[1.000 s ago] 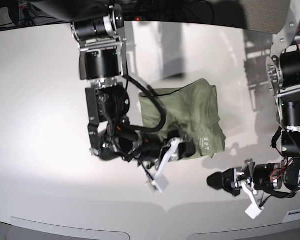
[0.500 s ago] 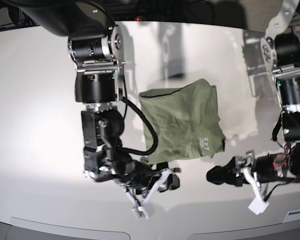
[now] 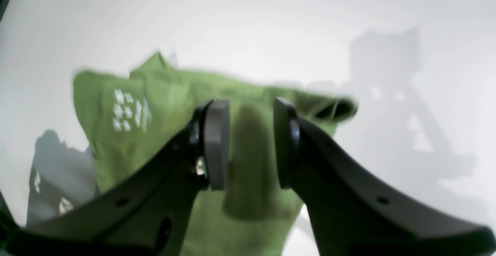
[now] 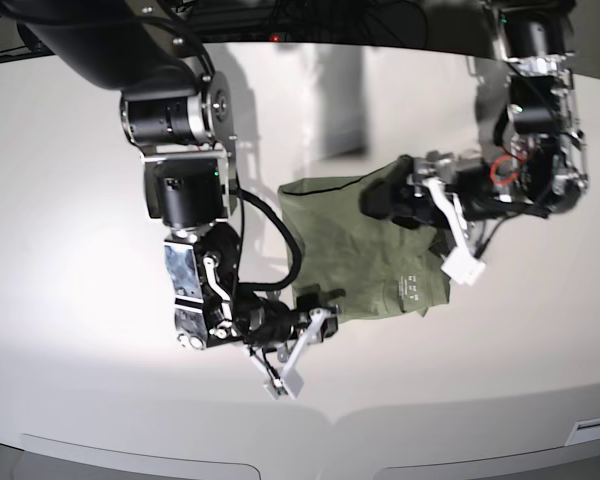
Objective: Fold the T-shirt properly
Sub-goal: 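Lift the folded bundle with both grippers and flip it over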
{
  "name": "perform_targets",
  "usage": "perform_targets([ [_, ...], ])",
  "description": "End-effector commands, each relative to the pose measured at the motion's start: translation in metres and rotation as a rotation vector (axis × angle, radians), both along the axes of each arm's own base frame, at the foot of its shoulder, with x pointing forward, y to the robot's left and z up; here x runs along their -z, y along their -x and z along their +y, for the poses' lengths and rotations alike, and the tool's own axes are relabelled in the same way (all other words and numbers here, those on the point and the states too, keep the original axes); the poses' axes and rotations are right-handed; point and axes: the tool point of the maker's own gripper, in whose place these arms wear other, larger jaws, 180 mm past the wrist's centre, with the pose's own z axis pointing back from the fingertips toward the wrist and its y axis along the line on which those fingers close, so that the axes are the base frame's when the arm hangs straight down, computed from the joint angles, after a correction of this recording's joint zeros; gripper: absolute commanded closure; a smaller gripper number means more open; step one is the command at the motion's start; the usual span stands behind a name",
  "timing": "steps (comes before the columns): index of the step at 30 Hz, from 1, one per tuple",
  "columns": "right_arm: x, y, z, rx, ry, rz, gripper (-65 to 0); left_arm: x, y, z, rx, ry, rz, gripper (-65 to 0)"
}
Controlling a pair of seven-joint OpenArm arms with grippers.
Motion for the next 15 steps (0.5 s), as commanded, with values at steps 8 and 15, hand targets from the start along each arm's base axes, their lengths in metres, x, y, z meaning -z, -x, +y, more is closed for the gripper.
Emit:
perform_targets([
  [8,0.020,0.022,-0.010,-0.040,0.018,0.043,-19.7,0.025,-0.012,0.004,-0.108,-0.180,-0.051,-40.1],
  [15,0.057,0.075,-0.002,-0.190,0.132,0.091,-19.7,0.034,-0.025,0.037,-0.163,-0.338,-0.120,-40.1],
])
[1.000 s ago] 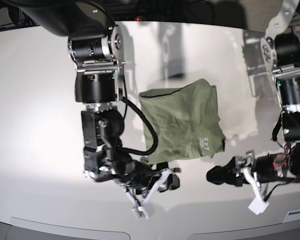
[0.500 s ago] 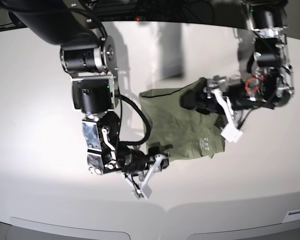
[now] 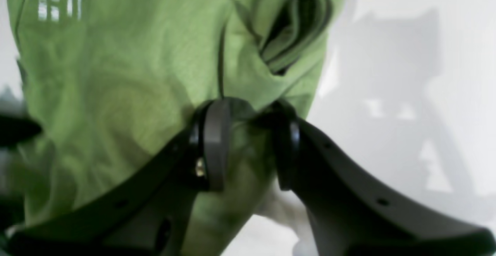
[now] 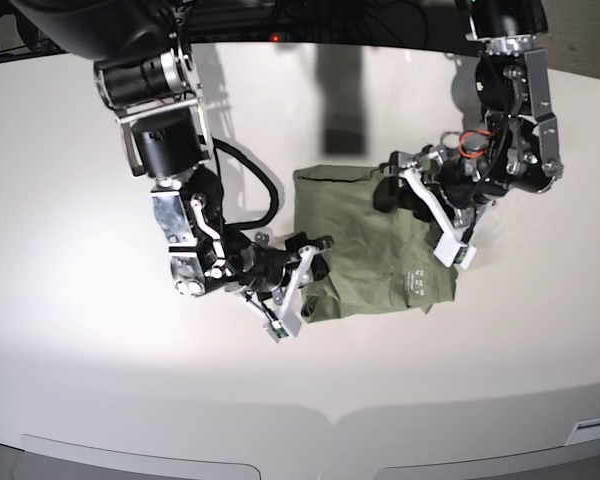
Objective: Fold the T-shirt properly
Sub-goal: 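Lift the folded bundle with both grippers and flip it over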
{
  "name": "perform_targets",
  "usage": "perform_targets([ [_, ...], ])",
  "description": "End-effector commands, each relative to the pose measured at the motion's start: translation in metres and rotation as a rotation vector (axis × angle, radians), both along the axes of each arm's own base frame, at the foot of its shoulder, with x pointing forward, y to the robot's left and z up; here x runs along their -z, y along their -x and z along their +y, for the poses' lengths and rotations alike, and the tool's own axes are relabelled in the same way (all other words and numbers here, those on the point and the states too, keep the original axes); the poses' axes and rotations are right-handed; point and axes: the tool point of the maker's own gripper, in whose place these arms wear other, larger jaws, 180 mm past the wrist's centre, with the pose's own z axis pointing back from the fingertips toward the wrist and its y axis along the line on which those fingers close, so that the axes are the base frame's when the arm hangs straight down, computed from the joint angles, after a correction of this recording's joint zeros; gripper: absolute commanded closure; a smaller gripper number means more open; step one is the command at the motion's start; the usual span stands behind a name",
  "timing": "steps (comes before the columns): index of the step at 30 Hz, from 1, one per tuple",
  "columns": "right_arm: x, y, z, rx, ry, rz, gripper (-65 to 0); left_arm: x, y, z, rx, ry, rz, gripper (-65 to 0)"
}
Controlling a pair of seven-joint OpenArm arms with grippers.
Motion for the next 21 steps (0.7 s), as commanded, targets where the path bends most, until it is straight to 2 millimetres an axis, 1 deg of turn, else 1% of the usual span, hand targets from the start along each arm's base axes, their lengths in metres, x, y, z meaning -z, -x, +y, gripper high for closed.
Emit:
perform_targets([
  [1,-0.004,0.004,0.005,-0.047,0.023,0.000,-19.7,-0.012,-0.013,0.009,-0.011,-0.022,-0.059,-40.1],
  [5,-0.002,0.031,0.017,-0.112,0.034,0.021,-19.7,-0.009,-0.016,0.032,-0.019,-0.108,-0.078,-40.1],
  [8,-0.004,0.049,0.023,-0.138,0.020,0.037,-19.7,-0.007,-0.018,0.053,-0.027,-0.178,-0.087,-40.1],
  [10,-0.005,0.061,0.023,-0.151,0.023,0.045,-19.7,-0.007,-0.019,0.067,-0.039,-0.213,-0.086,-40.1],
  [12,-0.006,0.073,0.019,-0.158,0.017,0.052,-19.7,-0.008,-0.020,0.076,-0.049,-0.231,-0.092,-40.1],
  [14,-0.007,0.085,0.014,-0.166,0.013,0.059,-19.7,-0.010,-0.022,0.081,-0.054,-0.244,-0.105,-40.1],
  [17,-0.010,0.099,0.009,-0.172,0.014,0.047,-19.7,-0.006,-0.023,0.083,-0.070,-0.235,-0.099,-40.1],
  [19,-0.011,0.105,0.008,-0.175,0.013,0.037,-19.7,0.004,-0.020,0.079,-0.061,-0.226,-0.077,-40.1],
  [21,-0.012,0.106,0.005,-0.168,0.008,0.024,-19.7,0.014,-0.015,0.072,-0.040,-0.221,-0.044,-40.1],
])
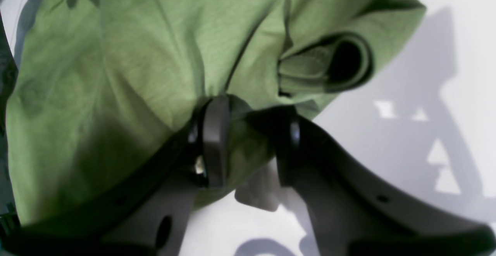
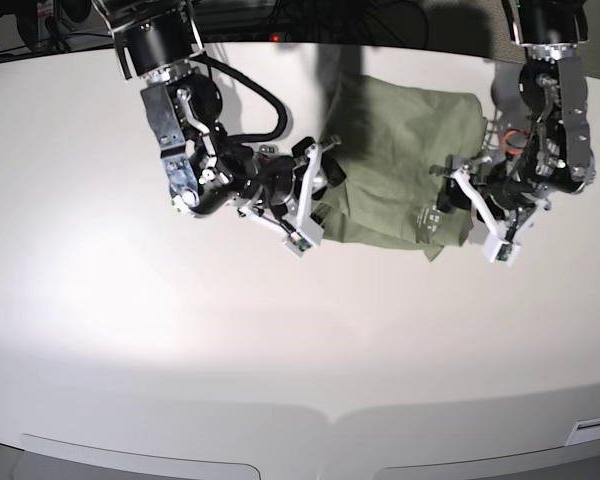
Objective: Fold the T-shirt properly
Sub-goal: 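Lift the folded bundle with both grippers and flip it over, then press and tuck the bundle edges with both grippers to square it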
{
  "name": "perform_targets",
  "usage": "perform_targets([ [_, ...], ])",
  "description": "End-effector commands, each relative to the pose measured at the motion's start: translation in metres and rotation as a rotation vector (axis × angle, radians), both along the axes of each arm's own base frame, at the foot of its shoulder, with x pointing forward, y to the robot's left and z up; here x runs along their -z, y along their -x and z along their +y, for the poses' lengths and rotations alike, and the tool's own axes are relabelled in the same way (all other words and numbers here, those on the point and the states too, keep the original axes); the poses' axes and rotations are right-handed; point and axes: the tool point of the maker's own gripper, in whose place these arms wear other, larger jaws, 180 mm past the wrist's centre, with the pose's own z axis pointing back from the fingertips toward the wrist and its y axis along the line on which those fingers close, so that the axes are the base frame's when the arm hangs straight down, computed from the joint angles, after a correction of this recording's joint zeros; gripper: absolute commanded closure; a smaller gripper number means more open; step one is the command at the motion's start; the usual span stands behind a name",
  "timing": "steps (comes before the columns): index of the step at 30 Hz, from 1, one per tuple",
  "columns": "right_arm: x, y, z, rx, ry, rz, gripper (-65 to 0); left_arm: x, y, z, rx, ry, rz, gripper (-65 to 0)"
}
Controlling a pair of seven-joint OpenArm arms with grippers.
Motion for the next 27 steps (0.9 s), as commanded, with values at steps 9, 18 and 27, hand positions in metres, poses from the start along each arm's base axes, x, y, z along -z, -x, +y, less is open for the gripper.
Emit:
perform_targets([
  [9,-0.016,-0.019,0.004,0.009,-0.038,-0.073,-19.7,-0.036,-0.046,0.009,-0.026,-0.037,-0.063,-40.1],
  [18,-0.037,-0.042,0.016,0.013,-0.078,-0.137,-19.7,-0.090,-0.067,0.023,-0.004,-0.122,-0.182,-40.2],
  [27,-0.054,-0.061,0.019,0.015,-0.093,-0.193,-19.7,-0.120,-0.039,0.038,-0.067,-0.195,-0.194,-40.1],
])
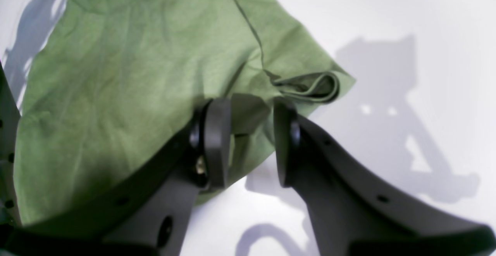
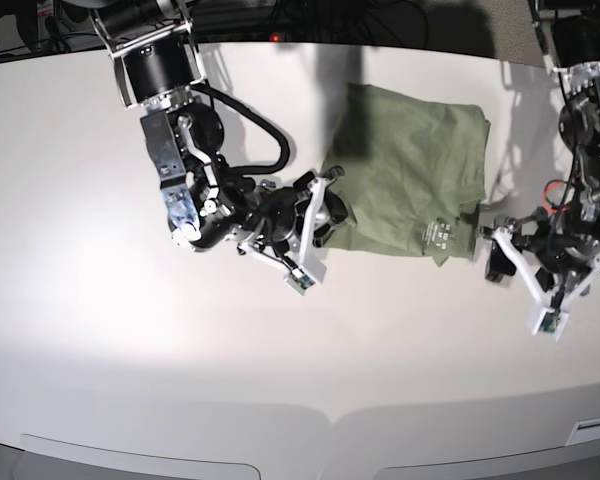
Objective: Fold the T-shirt properly
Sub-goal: 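Press and tuck the bundle edges with both grippers to square it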
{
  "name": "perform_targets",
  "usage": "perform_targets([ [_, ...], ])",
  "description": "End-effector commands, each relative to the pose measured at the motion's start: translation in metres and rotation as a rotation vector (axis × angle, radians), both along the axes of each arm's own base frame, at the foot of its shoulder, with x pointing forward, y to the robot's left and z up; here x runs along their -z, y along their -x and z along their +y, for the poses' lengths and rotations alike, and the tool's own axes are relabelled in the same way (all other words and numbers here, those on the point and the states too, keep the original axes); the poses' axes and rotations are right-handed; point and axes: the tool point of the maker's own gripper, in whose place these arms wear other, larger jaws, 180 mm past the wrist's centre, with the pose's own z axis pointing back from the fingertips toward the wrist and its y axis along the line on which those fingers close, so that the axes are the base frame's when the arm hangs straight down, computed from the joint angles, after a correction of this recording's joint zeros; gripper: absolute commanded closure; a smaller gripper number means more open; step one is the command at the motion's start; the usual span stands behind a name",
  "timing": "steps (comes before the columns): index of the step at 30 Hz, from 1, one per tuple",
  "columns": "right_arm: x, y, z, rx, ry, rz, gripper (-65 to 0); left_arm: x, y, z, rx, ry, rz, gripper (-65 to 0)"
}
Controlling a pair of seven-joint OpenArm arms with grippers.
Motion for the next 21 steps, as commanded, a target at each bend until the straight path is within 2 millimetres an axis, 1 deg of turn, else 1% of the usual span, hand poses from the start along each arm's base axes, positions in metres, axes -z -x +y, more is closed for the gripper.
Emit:
perform_targets([
  [1,-0.021,-0.015,0.008,0.001,-0.055,-0.064,-19.7,-0.003,0.006,-0.007,0.008,0.040,-0.001,-40.1],
  [3,-0.030,-0.023,0.014,0.011,-0.091,-0.098,-19.7,0.012,0.030,-0.021,0.006,0.122,0.067,-40.1],
  [5,-0.043,-0.031,0.026,0.012,-0.129,-0.132,-19.7,0.025,0.051,-0.030,0.011,0.135,0.108,-40.1],
  [7,-0.053,-0.037,0.040,0.014,-0.144,-0.153,-19.7,0.032,0.067,-0.042,0.012,0.167,0.133,-40.1],
  [9,-0.059,-0.042,0.052,0.010,-0.144,-0.176,-19.7,0.035,0.077,-0.054,0.009,0.200,0.146,-40.1],
  [11,-0.062,-0.043,0.062,0.007,-0.143,-0.187,-19.7,0.042,0.084,-0.056,-0.020,0.193,0.163,-40.0],
  [14,-0.067,-0.042,0.074,0.003,-0.167,-0.187,-19.7,0.048,0.086,-0.044,-0.096,0.139,0.178,-38.8],
  [16,-0.069,-0.042,0.075,0.004,-0.174,-0.191,-19.7,0.049,0.086,-0.037,-0.129,0.111,0.178,-38.2],
  [19,-0.066,-0.043,0.072,0.005,-0.157,-0.194,-19.7,0.050,0.087,-0.036,-0.130,0.108,0.181,-38.2],
  [21,-0.065,-0.043,0.072,0.006,-0.158,-0.194,-19.7,0.053,0.092,-0.039,-0.132,0.126,0.196,-38.2],
])
